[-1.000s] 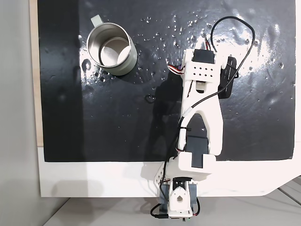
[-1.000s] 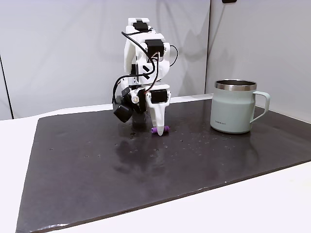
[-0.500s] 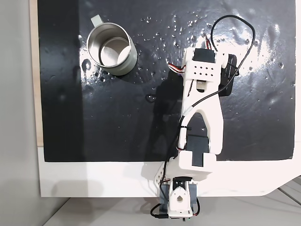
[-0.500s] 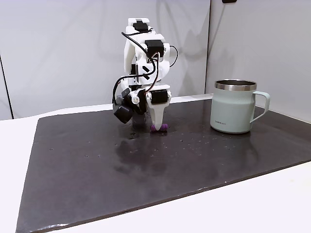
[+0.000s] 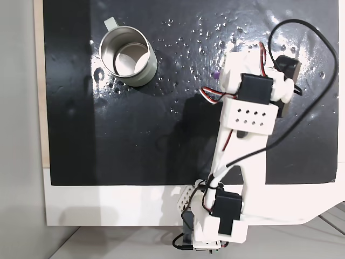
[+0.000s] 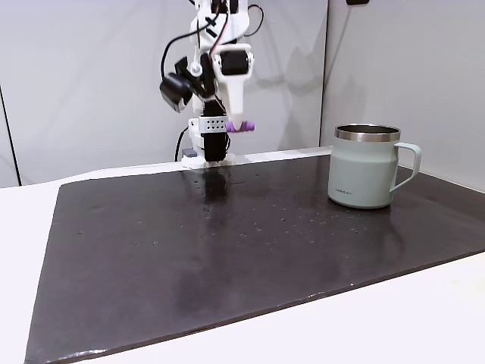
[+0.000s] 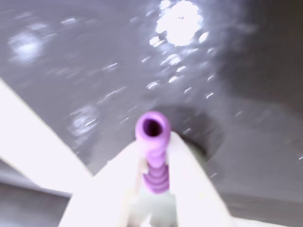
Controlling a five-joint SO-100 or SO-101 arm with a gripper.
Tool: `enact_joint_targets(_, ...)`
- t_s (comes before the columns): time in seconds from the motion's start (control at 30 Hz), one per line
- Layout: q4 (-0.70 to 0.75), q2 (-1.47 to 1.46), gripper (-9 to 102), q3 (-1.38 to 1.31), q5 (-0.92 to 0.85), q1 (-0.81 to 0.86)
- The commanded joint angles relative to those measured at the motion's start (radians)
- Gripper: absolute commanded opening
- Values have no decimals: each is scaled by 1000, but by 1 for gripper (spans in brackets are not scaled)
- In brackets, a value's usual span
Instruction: Grasp a pengrip and put it in the cup.
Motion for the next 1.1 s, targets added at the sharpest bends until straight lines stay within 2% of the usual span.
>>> enact_joint_targets(0.0,66,103,0,-132,-12,15)
enact_joint_targets(0.23,103,81,0,-245,-3,-17)
enact_joint_targets(0.43,166,-51,0,-488,26,-130)
enact_joint_targets(0.7,146,-221,0,-644,61,-314)
enact_joint_targets(1.07,117,-442,0,-919,2,-451)
